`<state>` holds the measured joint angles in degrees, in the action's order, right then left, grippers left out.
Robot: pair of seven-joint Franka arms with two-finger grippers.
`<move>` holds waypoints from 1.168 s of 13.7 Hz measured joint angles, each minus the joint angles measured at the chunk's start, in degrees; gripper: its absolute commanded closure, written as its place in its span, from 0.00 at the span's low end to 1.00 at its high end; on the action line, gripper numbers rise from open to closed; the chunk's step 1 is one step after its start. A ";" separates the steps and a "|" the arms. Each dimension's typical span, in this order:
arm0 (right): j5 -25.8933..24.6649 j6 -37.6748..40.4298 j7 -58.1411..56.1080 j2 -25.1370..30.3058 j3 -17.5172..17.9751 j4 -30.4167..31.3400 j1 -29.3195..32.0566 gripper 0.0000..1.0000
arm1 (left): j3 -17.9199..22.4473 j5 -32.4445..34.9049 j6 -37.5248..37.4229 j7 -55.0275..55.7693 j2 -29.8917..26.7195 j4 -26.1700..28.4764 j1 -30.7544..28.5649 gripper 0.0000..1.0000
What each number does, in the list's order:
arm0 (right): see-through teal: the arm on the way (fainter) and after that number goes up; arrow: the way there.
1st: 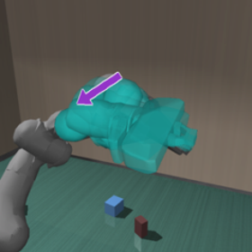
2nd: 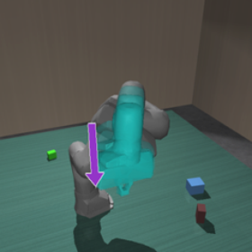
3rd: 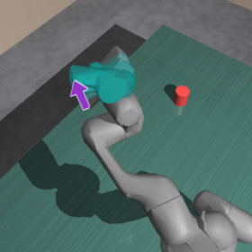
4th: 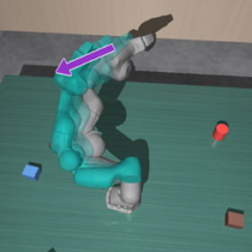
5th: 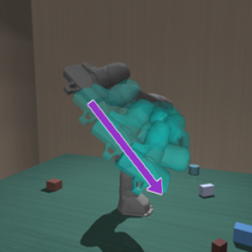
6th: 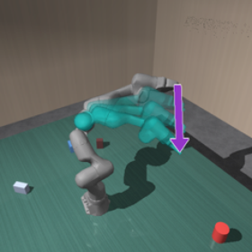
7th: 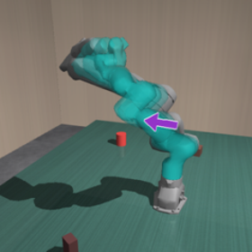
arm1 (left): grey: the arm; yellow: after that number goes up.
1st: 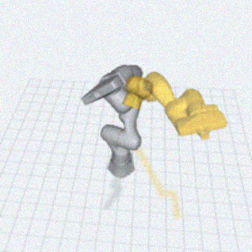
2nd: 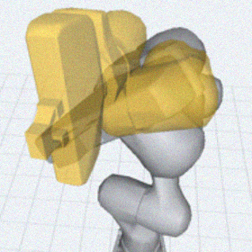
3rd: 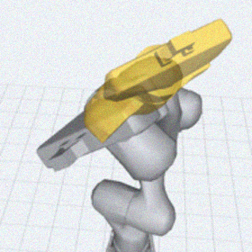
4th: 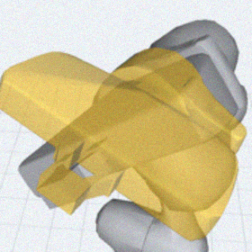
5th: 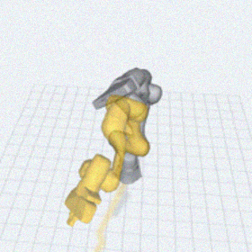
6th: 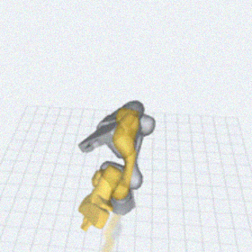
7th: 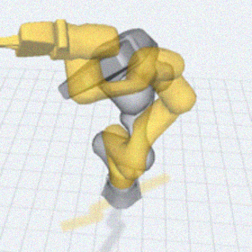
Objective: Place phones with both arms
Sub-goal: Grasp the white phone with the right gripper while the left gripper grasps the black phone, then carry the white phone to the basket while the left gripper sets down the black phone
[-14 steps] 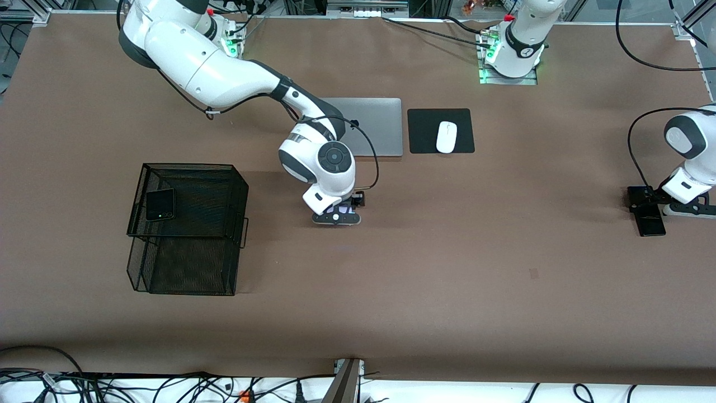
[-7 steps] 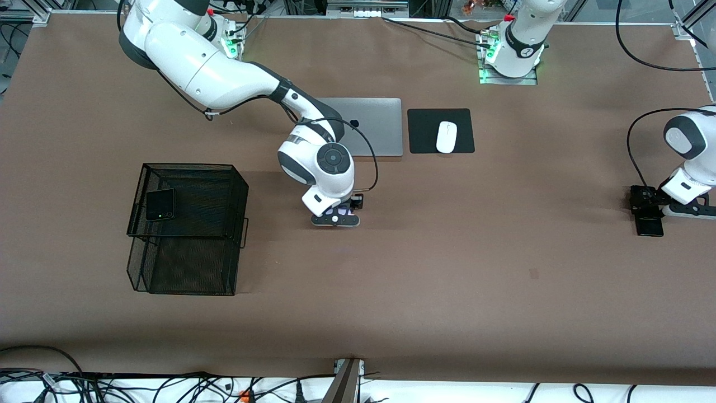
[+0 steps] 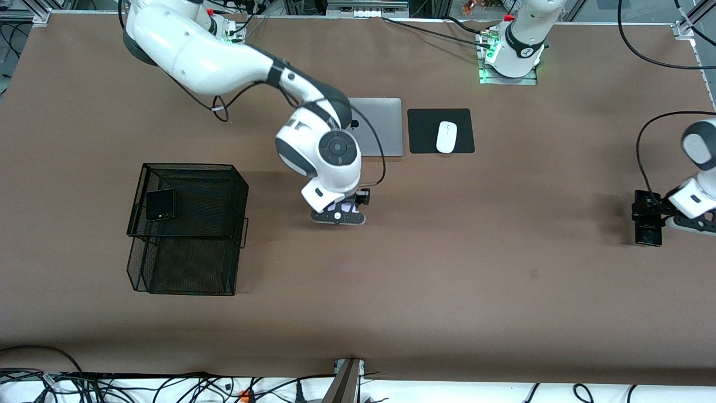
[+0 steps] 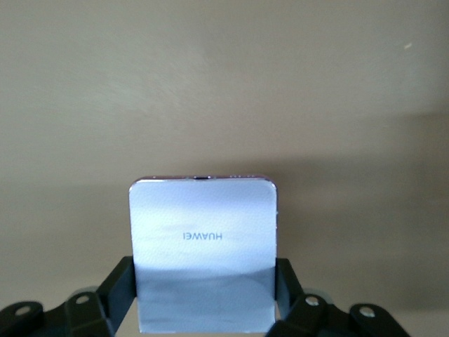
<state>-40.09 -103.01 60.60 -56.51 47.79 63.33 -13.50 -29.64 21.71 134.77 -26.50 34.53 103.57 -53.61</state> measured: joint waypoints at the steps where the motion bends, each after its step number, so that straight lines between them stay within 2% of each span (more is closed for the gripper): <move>1: 0.00 2.57 -0.15 1.17 1.14 -1.29 0.24 0.74 | -0.56 0.00 -4.73 0.01 -0.59 -2.22 1.54 0.71; 4: 0.90 8.20 -3.51 5.27 1.84 -2.41 2.43 0.74 | -0.96 -0.01 -15.52 0.39 -1.41 -7.41 9.13 0.70; 6: 2.51 12.73 -7.55 7.53 1.66 -3.39 4.72 0.74 | -1.01 -0.02 -19.13 0.96 -1.44 -9.34 14.68 0.71; 8: 3.96 18.05 -14.22 9.43 -0.43 -5.59 6.58 0.74 | -1.06 -1.08 -20.01 1.43 -1.42 -9.92 19.44 0.73; 9: 5.78 20.25 -18.45 10.32 -2.76 -7.14 7.13 0.74 | -1.07 -2.74 -20.18 1.68 -1.43 -10.11 21.87 0.78; 10: 8.18 21.68 -23.18 11.42 -6.11 -8.42 7.44 0.74 | -1.07 -4.25 -20.24 2.41 -1.42 -10.27 24.34 0.78; 12: 15.84 22.50 -34.57 14.70 -16.36 -9.79 7.62 0.74 | -1.10 -7.17 -20.34 7.35 -1.28 -10.38 30.02 0.77; 14: 25.57 22.60 -46.81 18.14 -28.93 -9.97 7.69 0.74 | -1.19 -9.40 -20.37 19.12 -0.80 -10.41 37.39 0.77; 16: 32.20 22.45 -58.24 19.82 -39.31 -9.98 8.16 0.74 | -1.22 -9.69 -20.10 33.32 0.43 -10.91 46.86 0.77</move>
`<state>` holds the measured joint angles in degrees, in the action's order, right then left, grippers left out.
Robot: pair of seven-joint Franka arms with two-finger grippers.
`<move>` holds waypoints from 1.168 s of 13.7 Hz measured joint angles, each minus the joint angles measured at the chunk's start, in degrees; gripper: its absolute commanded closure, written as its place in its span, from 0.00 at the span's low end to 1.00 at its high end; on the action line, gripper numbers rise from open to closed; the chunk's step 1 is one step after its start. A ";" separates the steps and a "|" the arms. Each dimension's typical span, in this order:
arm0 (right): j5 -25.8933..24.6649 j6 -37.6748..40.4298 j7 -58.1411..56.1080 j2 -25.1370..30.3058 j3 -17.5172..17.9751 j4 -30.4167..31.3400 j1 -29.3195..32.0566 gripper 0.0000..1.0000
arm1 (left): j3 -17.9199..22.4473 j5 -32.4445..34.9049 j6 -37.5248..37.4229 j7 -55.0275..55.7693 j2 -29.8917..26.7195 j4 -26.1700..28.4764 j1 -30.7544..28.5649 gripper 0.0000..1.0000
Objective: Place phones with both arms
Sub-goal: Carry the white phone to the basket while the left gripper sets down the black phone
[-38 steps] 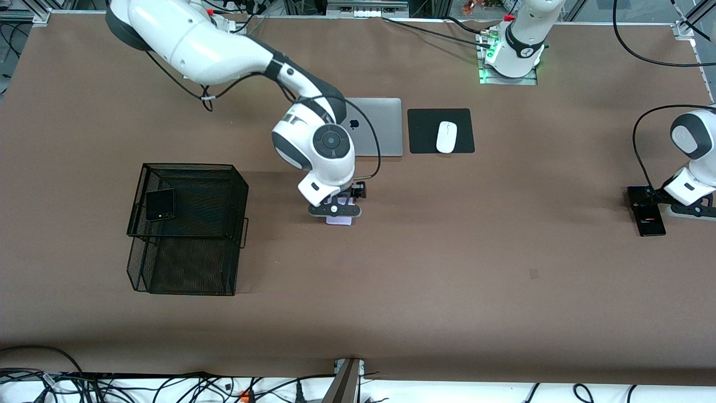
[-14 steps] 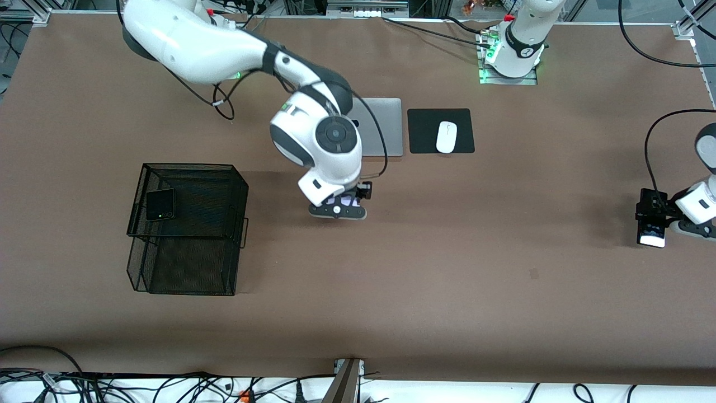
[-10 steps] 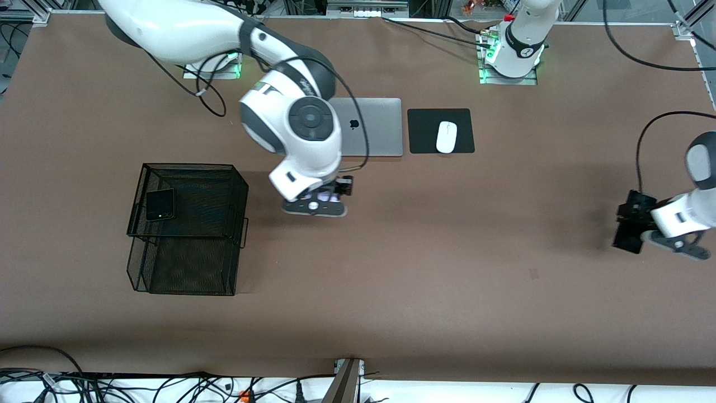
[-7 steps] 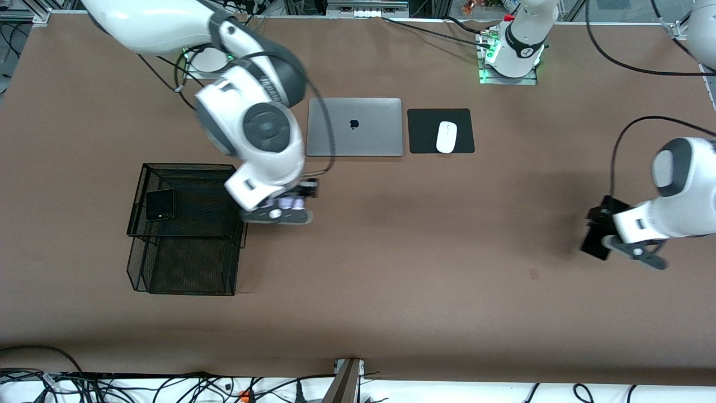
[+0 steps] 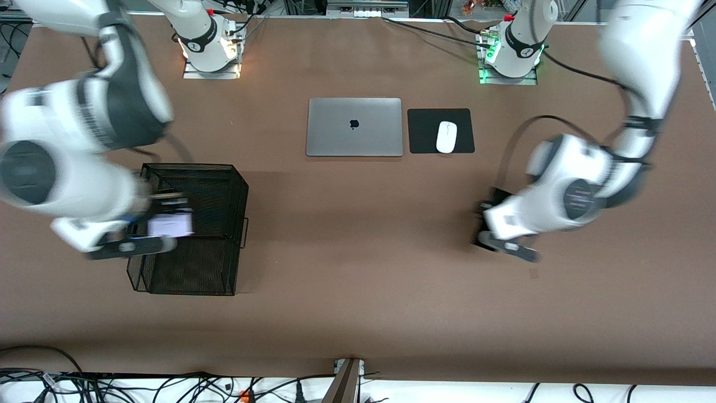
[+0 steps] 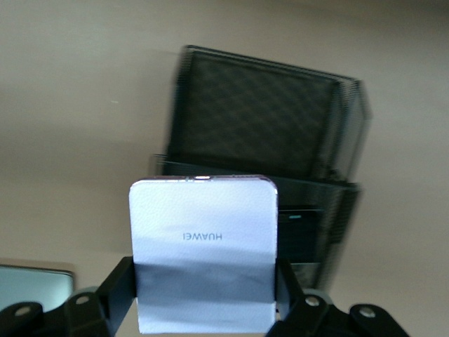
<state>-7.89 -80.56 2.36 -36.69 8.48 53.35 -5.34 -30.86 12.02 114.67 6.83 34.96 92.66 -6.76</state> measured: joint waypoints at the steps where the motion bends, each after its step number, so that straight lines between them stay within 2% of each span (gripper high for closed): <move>1: 2.15 -0.77 -4.24 0.13 -3.71 0.02 0.17 0.74 | 0.05 -0.02 0.51 6.29 1.16 -1.02 4.84 0.77; 3: 5.24 -5.17 -9.57 -0.38 -8.98 0.88 0.19 0.75 | 0.33 -0.02 4.52 15.32 4.86 -4.21 12.77 0.77; 4: 5.97 -7.54 -10.28 -1.08 -10.11 1.55 0.19 0.76 | 0.51 -0.03 7.98 18.61 6.86 -5.32 15.09 0.77; 7: 7.10 -14.14 -9.85 -5.05 -10.58 2.50 -0.06 0.76 | 0.79 -0.04 20.81 28.93 12.70 -6.66 20.04 0.77; 10: 9.22 -19.90 -8.24 -8.89 -10.89 3.28 -0.17 0.76 | 0.92 -0.04 32.07 32.72 17.09 -7.06 23.27 0.74; 11: 9.35 -22.03 -7.64 -9.95 -10.98 3.94 -0.17 0.76 | 0.96 -0.04 33.78 32.92 18.22 -7.16 24.00 0.40; 12: 9.48 -24.19 -7.16 -10.87 -11.03 4.99 -0.17 0.76 | 0.98 -0.04 35.02 32.97 19.12 -7.23 24.67 0.00; 16: 10.42 -32.27 -6.64 -12.89 -11.06 11.56 -0.18 0.76 | 1.64 0.03 36.39 32.72 19.48 -8.67 25.14 0.00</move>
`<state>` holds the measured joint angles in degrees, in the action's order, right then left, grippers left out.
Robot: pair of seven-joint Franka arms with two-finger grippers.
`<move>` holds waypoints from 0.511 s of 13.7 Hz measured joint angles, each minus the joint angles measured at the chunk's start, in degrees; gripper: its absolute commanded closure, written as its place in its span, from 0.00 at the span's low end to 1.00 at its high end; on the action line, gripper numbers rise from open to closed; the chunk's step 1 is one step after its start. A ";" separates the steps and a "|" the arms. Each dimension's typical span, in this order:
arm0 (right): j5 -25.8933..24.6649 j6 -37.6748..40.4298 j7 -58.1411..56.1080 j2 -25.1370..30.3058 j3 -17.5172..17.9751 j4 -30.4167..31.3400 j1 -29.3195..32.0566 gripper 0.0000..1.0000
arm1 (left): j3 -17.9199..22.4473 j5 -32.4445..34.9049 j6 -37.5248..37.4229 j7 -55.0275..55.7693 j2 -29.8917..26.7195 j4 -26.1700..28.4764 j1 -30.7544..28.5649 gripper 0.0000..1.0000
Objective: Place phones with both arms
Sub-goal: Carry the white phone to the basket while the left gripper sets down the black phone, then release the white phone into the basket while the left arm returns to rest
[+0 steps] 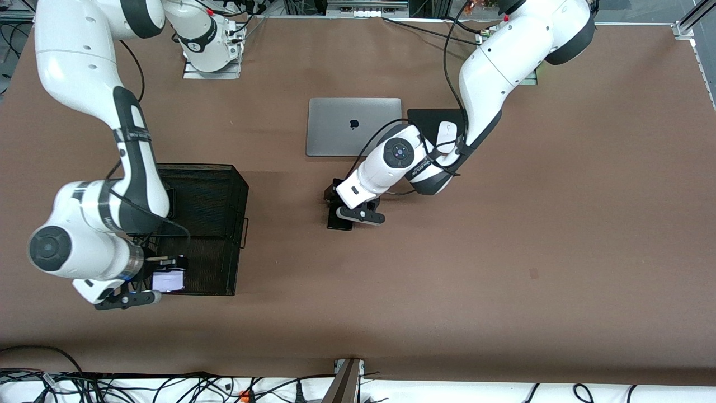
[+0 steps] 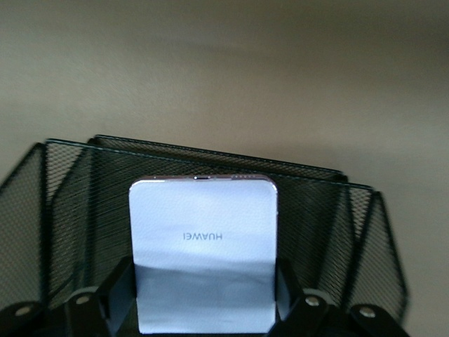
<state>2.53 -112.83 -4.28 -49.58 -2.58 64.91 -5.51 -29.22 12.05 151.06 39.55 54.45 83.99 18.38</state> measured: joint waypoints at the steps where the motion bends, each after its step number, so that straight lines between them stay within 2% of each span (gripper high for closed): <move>1: 0.05 -0.46 0.16 -0.20 -0.01 0.95 0.00 0.73 | 0.11 0.01 -1.11 -0.17 -0.68 -0.53 -0.54 0.00; 2: 0.07 -0.53 0.63 -0.30 -0.01 1.66 0.00 0.57 | 0.14 0.04 -4.60 -0.61 -1.78 -1.09 -1.38 0.00; 3: 0.12 -0.56 1.06 -0.33 -0.01 2.24 0.00 0.23 | 0.15 0.12 -9.60 -1.05 -3.35 -1.67 -2.32 0.00; 4: 0.37 -0.60 1.31 -0.36 -0.01 2.66 0.00 0.00 | 0.14 0.18 -14.83 -2.02 -5.28 -2.10 -3.39 0.00; 7: 1.57 -0.89 1.33 -0.37 -0.04 2.91 -0.01 0.00 | 0.21 0.21 -29.24 -7.06 -12.43 -2.63 -7.41 0.00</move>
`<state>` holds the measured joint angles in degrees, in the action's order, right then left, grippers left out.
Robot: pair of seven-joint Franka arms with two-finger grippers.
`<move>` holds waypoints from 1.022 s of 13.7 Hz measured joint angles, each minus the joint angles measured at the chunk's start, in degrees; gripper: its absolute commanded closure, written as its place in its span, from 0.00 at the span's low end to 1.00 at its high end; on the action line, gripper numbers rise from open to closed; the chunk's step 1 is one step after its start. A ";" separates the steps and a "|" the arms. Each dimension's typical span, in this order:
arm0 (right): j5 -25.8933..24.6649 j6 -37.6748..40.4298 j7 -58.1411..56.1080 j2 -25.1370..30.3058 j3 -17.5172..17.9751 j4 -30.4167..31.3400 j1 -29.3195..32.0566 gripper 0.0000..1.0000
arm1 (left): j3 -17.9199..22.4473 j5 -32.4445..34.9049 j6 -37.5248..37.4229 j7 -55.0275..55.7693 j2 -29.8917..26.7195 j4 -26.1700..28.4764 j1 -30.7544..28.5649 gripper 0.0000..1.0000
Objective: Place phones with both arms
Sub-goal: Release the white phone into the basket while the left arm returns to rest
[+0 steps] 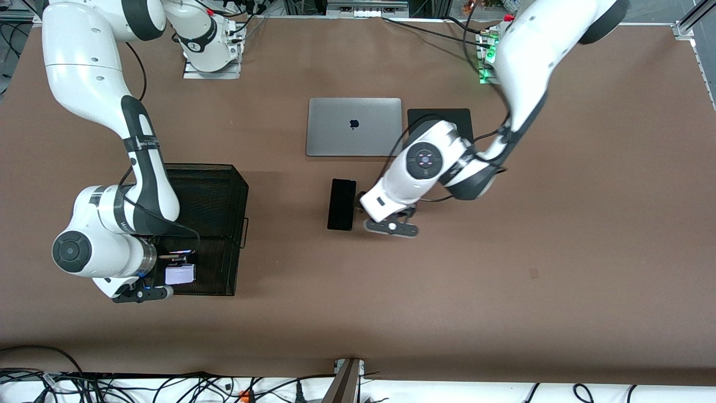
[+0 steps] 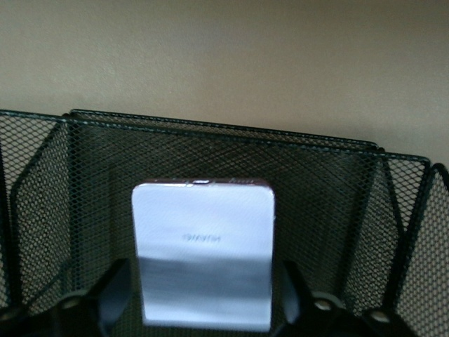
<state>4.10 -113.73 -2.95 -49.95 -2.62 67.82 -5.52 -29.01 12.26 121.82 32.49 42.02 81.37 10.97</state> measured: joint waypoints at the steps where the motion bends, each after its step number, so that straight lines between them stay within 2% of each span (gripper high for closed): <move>1: 0.11 -0.01 0.00 0.20 -0.02 -0.32 0.00 0.00 | 0.09 0.01 -4.59 -2.34 -2.57 -0.07 -1.77 0.00; 4: 0.16 3.35 0.22 3.71 -0.18 -2.01 -0.03 0.00 | 0.32 0.01 -16.85 -10.25 -9.51 -0.23 -8.27 0.00; 9: 0.15 19.74 5.38 17.03 0.05 -2.70 -0.45 0.00 | 0.97 -0.05 -29.72 -27.14 -18.65 -1.55 -19.10 0.00; 11: -0.36 23.84 9.88 20.24 2.61 -2.49 -0.64 0.00 | 6.11 -1.29 -30.72 -32.82 -21.67 -2.19 -19.38 0.00; 13: -3.88 24.60 16.43 21.21 8.88 -2.22 -0.77 0.00 | 13.97 -6.23 -31.27 -39.02 -25.16 -1.89 -17.44 0.00; 14: -6.18 24.47 20.69 21.13 13.32 -2.03 -0.93 0.00 | 17.98 -7.68 -31.43 -40.77 -27.03 -1.14 -15.95 0.00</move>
<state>-2.08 -89.26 17.74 -28.82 10.70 65.79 -6.46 -11.03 4.58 90.39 -8.28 14.99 80.22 -4.98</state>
